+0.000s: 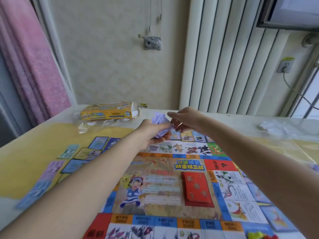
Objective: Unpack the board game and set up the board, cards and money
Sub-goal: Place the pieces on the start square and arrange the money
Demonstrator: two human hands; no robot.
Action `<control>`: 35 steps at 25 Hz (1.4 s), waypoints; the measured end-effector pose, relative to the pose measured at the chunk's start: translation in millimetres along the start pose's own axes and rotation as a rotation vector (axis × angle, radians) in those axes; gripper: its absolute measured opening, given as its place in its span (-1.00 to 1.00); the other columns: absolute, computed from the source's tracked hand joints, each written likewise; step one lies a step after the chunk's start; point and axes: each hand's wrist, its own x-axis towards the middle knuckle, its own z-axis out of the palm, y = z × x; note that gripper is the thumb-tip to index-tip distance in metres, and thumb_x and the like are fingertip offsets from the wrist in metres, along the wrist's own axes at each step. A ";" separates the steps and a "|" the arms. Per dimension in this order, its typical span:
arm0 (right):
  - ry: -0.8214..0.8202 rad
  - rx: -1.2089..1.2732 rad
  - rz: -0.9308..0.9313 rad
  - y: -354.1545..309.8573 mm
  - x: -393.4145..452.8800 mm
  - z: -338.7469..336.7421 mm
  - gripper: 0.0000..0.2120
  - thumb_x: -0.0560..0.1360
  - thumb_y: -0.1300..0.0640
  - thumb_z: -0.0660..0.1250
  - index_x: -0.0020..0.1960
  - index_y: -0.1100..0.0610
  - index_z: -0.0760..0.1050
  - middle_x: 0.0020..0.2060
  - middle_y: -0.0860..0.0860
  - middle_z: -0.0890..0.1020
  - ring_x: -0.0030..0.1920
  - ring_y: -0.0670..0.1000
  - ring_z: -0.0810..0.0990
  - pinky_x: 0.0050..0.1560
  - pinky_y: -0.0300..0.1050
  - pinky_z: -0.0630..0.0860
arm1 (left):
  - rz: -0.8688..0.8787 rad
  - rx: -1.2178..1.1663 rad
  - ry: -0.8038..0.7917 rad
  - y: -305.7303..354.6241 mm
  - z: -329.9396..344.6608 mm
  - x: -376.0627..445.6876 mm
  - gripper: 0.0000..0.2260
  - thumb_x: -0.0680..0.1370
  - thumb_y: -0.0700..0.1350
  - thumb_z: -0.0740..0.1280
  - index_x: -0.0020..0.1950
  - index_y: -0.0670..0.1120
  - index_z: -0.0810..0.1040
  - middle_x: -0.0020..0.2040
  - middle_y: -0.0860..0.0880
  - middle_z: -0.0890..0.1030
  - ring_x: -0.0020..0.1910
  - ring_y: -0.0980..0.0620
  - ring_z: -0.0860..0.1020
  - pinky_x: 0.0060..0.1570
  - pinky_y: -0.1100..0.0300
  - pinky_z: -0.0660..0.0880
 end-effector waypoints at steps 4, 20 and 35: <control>-0.119 0.476 0.016 -18.3 -32.9 55.7 -0.82 0.50 0.18 0.32 -0.23 0.26 0.50 -0.43 0.08 0.54 -0.52 -0.09 0.49 -0.47 -0.32 0.44 | 0.018 -0.136 0.076 -5.0 -46.2 -37.0 -0.88 0.49 -0.11 0.40 -0.09 -0.14 0.52 -0.58 0.06 0.51 -0.64 0.20 0.39 -0.63 0.40 0.30; -0.022 0.184 0.076 -91.3 -18.3 214.5 -0.88 0.47 0.37 0.30 -0.02 0.39 0.54 -0.41 0.12 0.47 -0.54 -0.03 0.42 -0.50 -0.25 0.37 | 0.041 -0.009 0.427 -35.7 -240.0 -102.7 -0.72 0.60 -0.06 0.19 -0.27 -0.12 0.49 -0.60 0.04 0.54 -0.67 0.21 0.43 -0.63 0.44 0.35; -0.054 -0.529 -0.153 -83.0 83.5 259.4 -0.77 0.47 0.28 0.30 0.10 0.31 0.57 0.07 0.22 0.60 0.07 0.16 0.58 0.07 0.00 0.54 | 0.046 0.075 0.490 -51.8 -240.8 -22.0 -0.70 0.61 -0.05 0.18 -0.21 -0.18 0.52 -0.59 0.04 0.55 -0.61 0.16 0.51 -0.59 0.39 0.42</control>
